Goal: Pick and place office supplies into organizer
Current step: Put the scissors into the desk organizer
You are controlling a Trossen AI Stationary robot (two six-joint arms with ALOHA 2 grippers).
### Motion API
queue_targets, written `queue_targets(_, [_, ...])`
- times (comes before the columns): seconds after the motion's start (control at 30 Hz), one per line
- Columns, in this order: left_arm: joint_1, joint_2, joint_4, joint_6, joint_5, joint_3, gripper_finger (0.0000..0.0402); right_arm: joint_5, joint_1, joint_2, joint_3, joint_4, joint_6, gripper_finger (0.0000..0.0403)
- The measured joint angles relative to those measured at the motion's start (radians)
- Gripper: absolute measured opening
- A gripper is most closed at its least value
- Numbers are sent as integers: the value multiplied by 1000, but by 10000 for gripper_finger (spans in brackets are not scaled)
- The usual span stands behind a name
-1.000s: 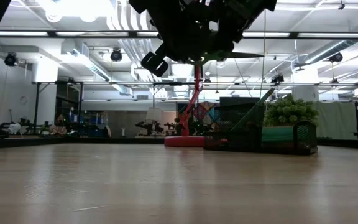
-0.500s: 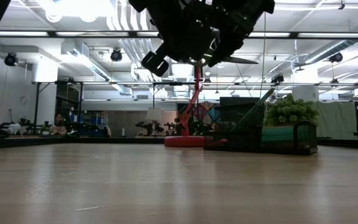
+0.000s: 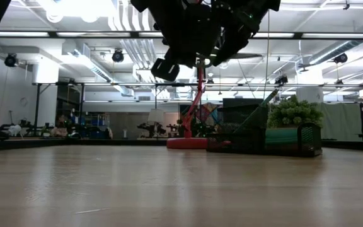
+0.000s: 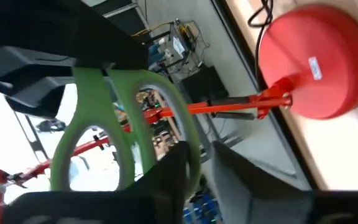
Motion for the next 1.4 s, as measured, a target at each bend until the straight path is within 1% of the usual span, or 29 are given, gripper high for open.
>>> queue_targets(0.07, [2,0,-3,-41,4,0,83,-1,0,-12,0,1,2,29])
queue_targets(0.17, [8,0,-4,-95,7,0,143,0,0,-30,0,5,7,29])
queue_targets(0.3, [13,0,-3,-138,7,0,218,2,0,-46,0,11,11,29])
queue_targets(0.37, [14,0,-4,-139,6,0,246,1,0,-50,0,11,11,29])
queue_targets(0.47, [16,0,-5,-140,4,-1,274,-1,0,-50,0,11,11,29])
queue_targets(0.6, [15,0,-19,-171,-22,-2,287,-3,0,-51,0,12,12,29])
queue_targets(0.7, [13,-7,-106,-244,-49,-2,288,-4,0,-53,0,25,12,29])
queue_targets(0.77, [11,-18,-155,-307,-46,-2,289,-4,1,-53,0,37,15,29])
queue_targets(0.87, [9,-49,-169,-367,-24,-12,289,-7,1,-53,0,53,15,29])
queue_targets(0.93, [8,-68,-173,-389,1,-13,289,-6,1,-54,0,56,15,29])
queue_targets(1.07, [0,-106,-187,-404,5,-15,289,0,-1,-58,0,57,20,29])
queue_targets(1.13, [-2,-135,-234,-444,-40,-21,289,-4,-3,-64,-5,0,16,29])
queue_targets(1.17, [-1,-149,-235,-475,-43,-17,289,-2,-4,-66,-6,3,15,29])
queue_targets(1.23, [2,-183,-319,-577,-36,-17,289,-4,-2,-67,-5,21,13,29])
queue_targets(1.27, [0,-201,-363,-649,-15,-17,289,-7,-2,-73,-8,15,14,29])
queue_targets(1.33, [-1,-235,-451,-800,74,-18,289,-8,-2,-82,-9,24,14,29])
queue_targets(1.4, [4,-280,-500,-911,158,-23,289,-7,-2,-96,-9,31,14,29])
